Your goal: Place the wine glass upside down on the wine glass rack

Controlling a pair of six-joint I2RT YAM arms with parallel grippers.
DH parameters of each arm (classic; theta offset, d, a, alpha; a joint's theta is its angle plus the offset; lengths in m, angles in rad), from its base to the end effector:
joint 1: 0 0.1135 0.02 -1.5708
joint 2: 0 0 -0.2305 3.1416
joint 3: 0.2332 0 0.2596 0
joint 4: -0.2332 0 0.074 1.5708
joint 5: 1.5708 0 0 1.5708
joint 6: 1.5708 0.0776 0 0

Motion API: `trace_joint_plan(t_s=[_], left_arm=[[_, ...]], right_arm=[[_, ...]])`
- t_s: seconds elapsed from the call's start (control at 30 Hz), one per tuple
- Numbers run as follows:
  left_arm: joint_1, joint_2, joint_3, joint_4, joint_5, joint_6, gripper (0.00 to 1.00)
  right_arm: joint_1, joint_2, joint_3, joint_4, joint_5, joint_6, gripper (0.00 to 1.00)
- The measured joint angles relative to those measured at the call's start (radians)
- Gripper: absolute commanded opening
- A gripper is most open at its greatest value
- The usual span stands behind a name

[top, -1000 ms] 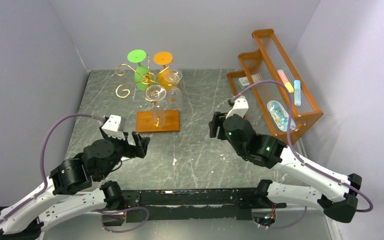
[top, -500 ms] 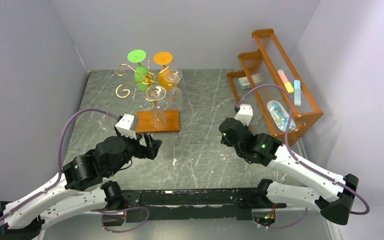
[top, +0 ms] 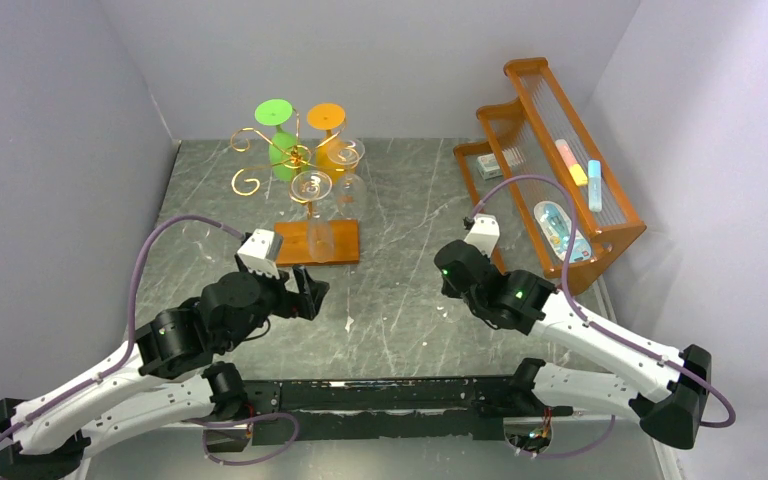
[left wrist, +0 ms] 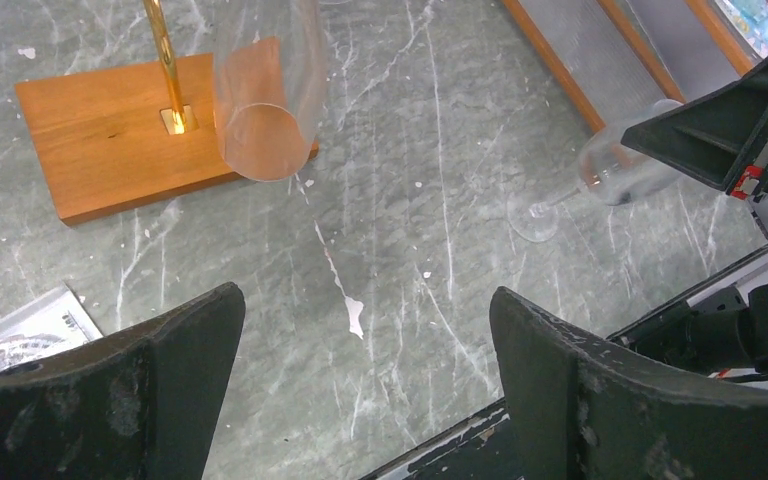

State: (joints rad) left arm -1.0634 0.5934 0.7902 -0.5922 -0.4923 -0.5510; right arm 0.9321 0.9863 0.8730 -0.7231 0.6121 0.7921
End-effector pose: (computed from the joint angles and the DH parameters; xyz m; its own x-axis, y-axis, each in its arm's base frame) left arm 0.1274 -0.1537 0.2958 -0.4517 -0.1369 -0.8816 0.3777 0.8659 -0.3280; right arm 0.1805 0.1683 0.2347 -0.6151 0.1488 -0.7743 0.0147 0.9840 0.1775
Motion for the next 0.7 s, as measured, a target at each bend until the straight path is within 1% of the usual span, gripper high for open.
trace_joint_plan(t_s=[0.03,0.2,0.4,0.53,0.7], left_arm=[[0.0,0.0,0.0,0.0,0.0,-0.005,0.96],[0.0,-0.015,-0.001,-0.001,-0.001,-0.027,0.97],[0.0,-0.106,0.002,0.006,0.002,-0.038,0.97],[0.0,-0.149,0.056,0.062,0.053,-0.01,0.97],[0.0,-0.119,0.151,0.149,0.139,0.009,0.97]], right_arm=[[0.0,0.0,0.0,0.005,-0.002,0.0,0.0],[-0.002,-0.001,0.0,0.035,-0.017,-0.007,0.0],[-0.002,-0.032,0.0,0.087,-0.046,-0.031,0.0],[-0.002,-0.122,0.0,0.184,-0.055,-0.079,0.0],[-0.002,-0.246,-0.001,0.356,-0.039,-0.145,0.0]])
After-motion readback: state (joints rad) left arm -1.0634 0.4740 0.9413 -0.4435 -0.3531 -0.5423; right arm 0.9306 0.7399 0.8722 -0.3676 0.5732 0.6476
